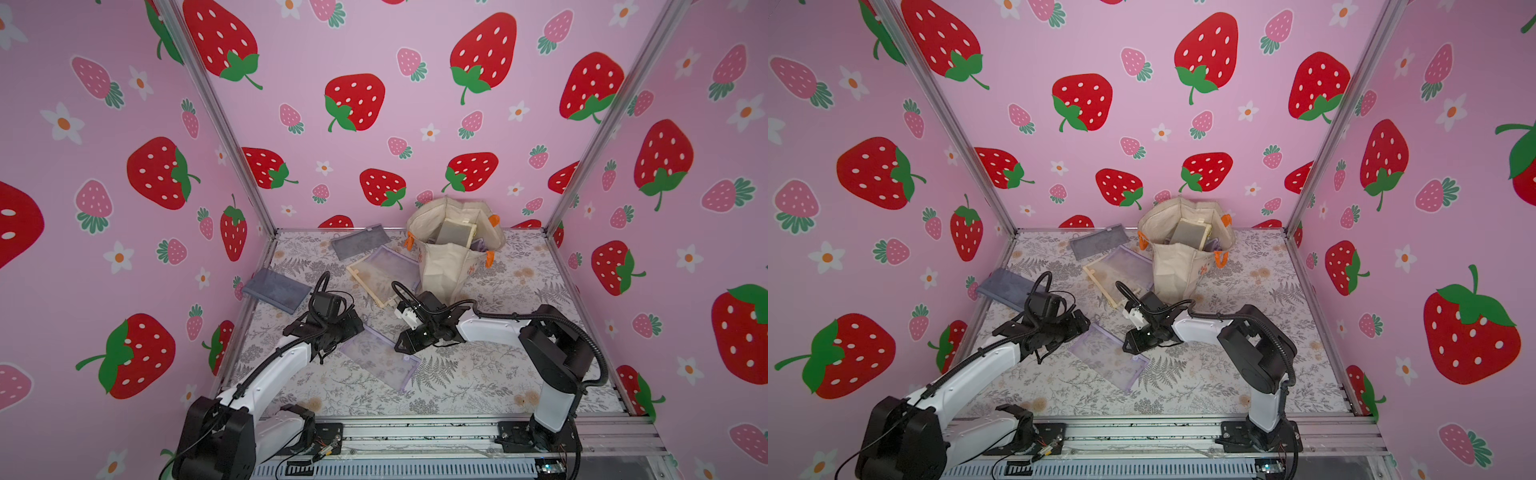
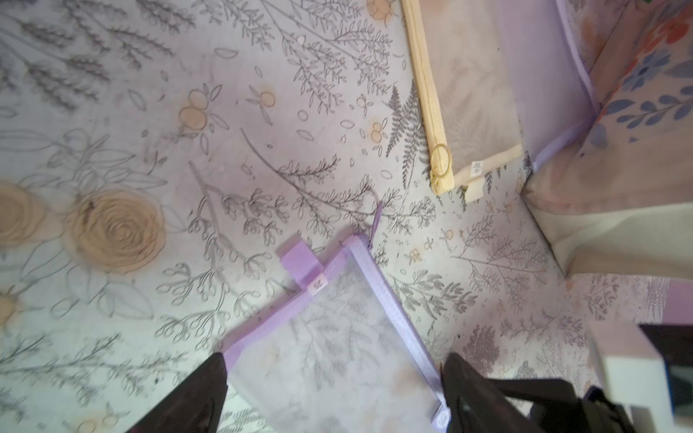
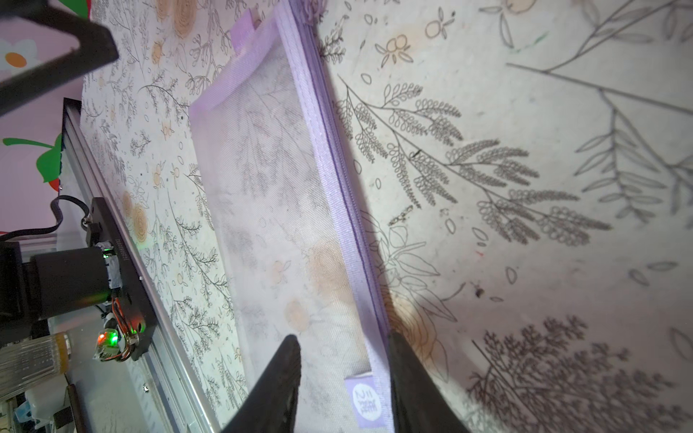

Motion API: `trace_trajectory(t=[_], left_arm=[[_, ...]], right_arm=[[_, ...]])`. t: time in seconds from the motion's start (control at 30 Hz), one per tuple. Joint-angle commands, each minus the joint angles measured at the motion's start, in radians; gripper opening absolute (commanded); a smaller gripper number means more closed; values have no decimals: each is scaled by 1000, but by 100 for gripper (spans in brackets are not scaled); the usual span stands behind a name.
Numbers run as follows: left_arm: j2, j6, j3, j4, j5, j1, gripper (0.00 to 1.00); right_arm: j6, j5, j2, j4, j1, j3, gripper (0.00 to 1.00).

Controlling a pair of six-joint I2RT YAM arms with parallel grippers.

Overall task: Put the pencil pouch into the canvas bag
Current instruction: Adjust the pencil pouch at the center of the board, then pick up the pencil pouch from the center of the board.

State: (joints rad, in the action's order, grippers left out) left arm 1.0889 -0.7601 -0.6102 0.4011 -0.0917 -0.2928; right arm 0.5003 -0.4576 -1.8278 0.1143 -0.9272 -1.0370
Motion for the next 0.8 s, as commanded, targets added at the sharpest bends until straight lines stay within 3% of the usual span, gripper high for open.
trace_trajectory(t=[0.0,0.2,0.6,0.77], left_arm=[[-69,-44,85,75,-54,-2,90],[-94,-116,194,-51,-181,-3,78],[134,-167,268,-341,-193,-13,70],[162,-185,259,-407,-160,-34,60]], right_arm=[[1,-31,-23,-14,6,-32,41],[-12,-54,-84,-12,7,-78,41],[7,-86,-114,-36,-14,-62,41],[25,-97,-119,-60,-30,-56,41]])
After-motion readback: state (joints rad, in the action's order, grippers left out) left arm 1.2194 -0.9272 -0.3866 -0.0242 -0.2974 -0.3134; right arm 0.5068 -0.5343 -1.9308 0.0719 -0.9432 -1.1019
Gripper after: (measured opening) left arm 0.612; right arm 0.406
